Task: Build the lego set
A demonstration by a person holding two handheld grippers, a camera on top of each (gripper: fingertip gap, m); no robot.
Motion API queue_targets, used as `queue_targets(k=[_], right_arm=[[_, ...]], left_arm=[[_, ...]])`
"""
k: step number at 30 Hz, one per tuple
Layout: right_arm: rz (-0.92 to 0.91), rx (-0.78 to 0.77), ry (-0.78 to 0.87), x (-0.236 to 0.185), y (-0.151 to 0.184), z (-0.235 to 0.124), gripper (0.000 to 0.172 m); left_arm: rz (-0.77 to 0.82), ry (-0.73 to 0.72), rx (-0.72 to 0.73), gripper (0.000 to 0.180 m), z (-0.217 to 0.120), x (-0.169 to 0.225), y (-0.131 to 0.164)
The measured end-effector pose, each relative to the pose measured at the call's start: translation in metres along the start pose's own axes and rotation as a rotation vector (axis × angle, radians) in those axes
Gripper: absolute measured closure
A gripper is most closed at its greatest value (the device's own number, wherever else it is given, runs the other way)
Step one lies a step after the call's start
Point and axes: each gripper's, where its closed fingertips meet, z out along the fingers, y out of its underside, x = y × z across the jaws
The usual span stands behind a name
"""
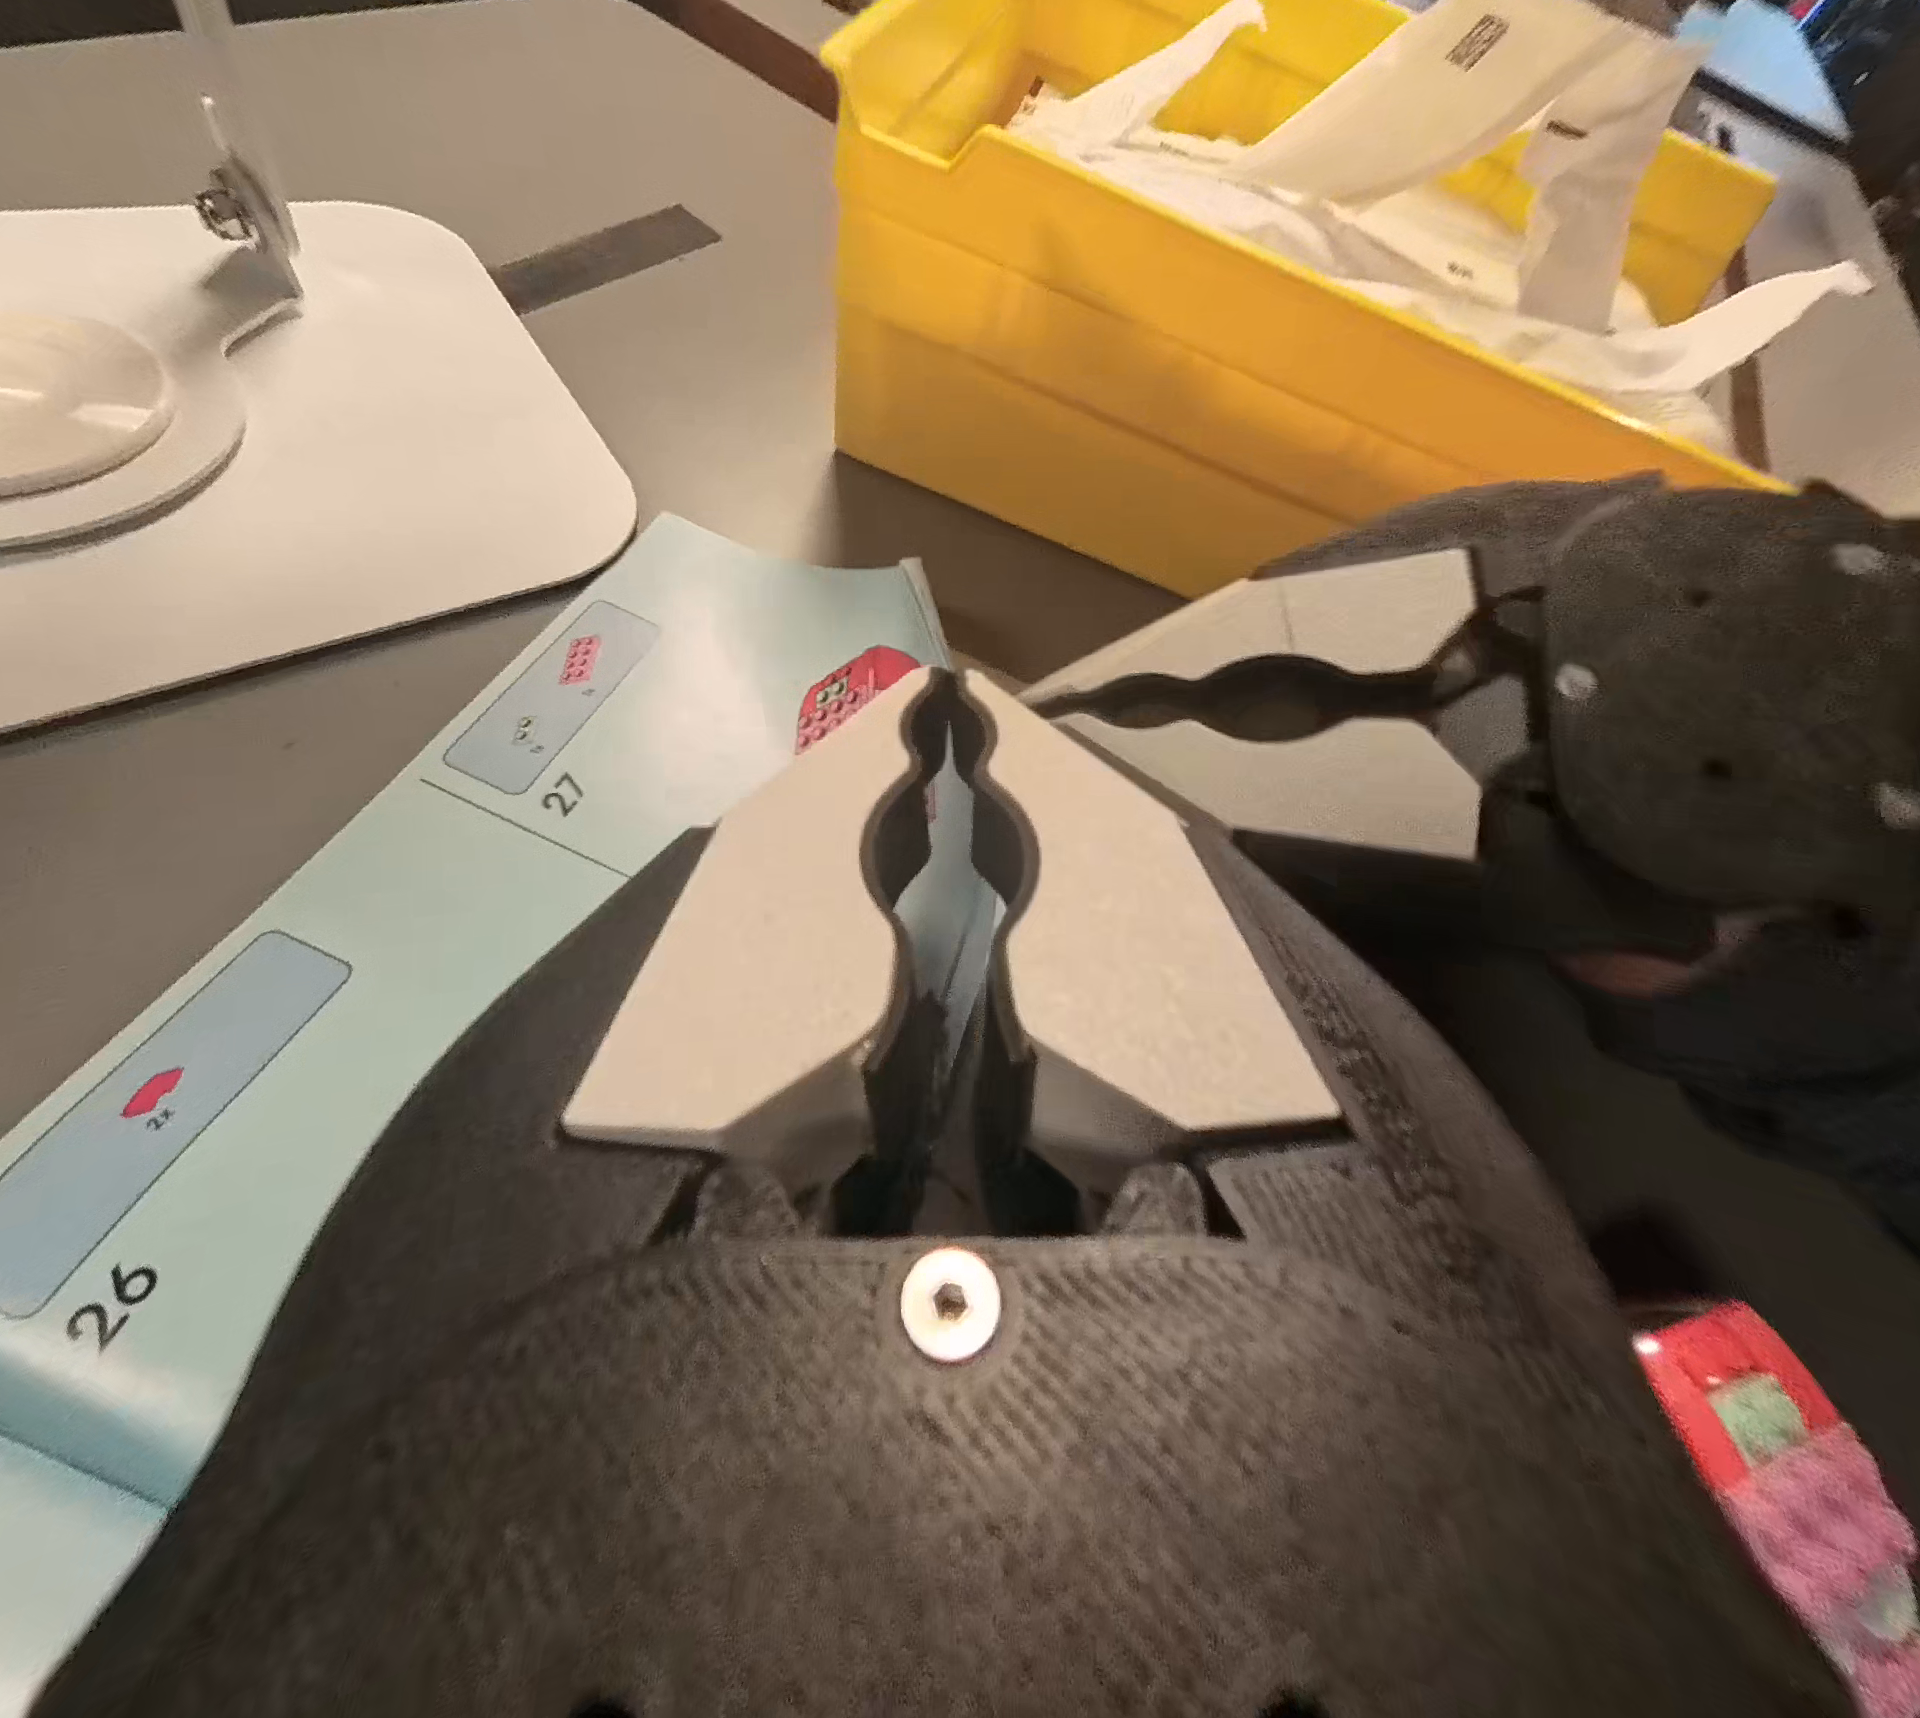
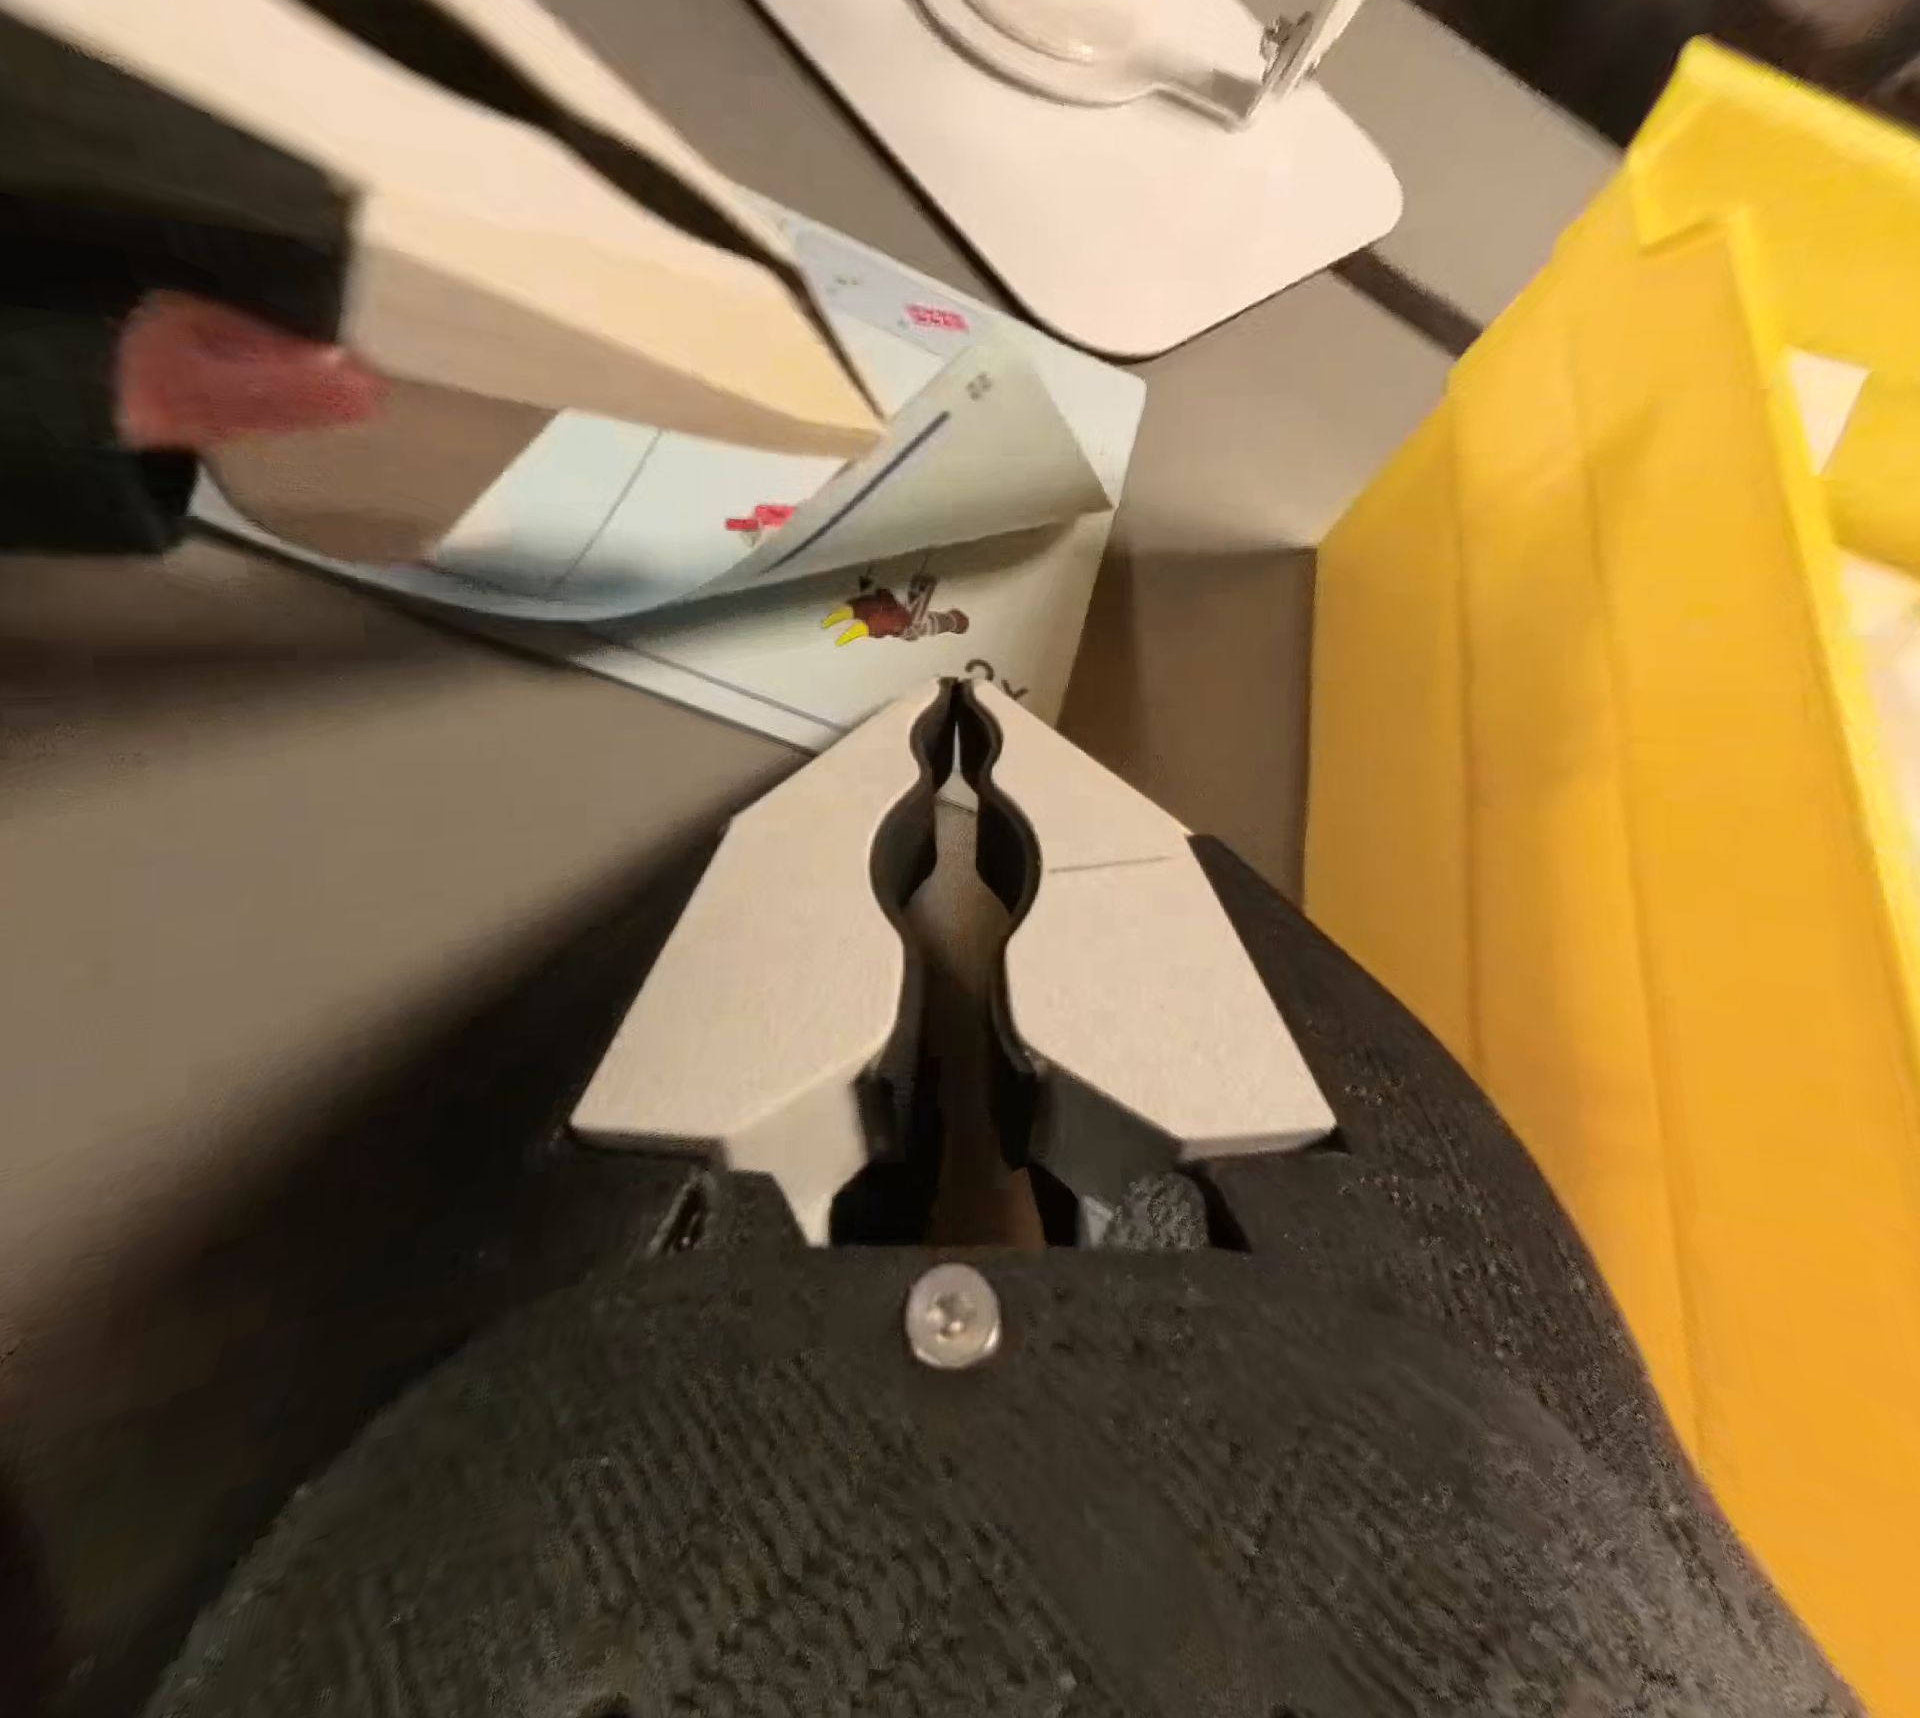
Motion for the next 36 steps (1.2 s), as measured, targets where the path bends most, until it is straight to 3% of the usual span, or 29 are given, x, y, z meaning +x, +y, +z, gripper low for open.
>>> queue_targets(k=[5,13,21,26,30,36], right_arm=[[0.224,-0.013,-0.163,0.001,0.003,0.002,0.172],[0.234,-0.026,-0.19,-0.002,0.005,0.003,0.172],[0.237,-0.027,-0.171,0.001,0.005,0.004,0.172],[0.236,-0.027,-0.171,0.001,0.005,0.004,0.172],[0.236,-0.027,-0.171,0.001,0.005,0.004,0.172],[0.236,-0.027,-0.171,0.001,0.005,0.004,0.172]], left_arm=[[0.035,0.074,0.031,0.18,-0.002,0.012,-0.004],[0.064,0.09,-0.036,0.158,0.01,0.02,0.008],[0.109,0.066,-0.098,0.165,0.029,0.019,0.009],[0.085,0.097,-0.125,0.162,0.035,0.023,0.012],[0.056,0.113,-0.128,0.18,0.034,0.023,0.012],[-0.027,0.172,-0.117,0.18,0.031,0.026,0.01]])
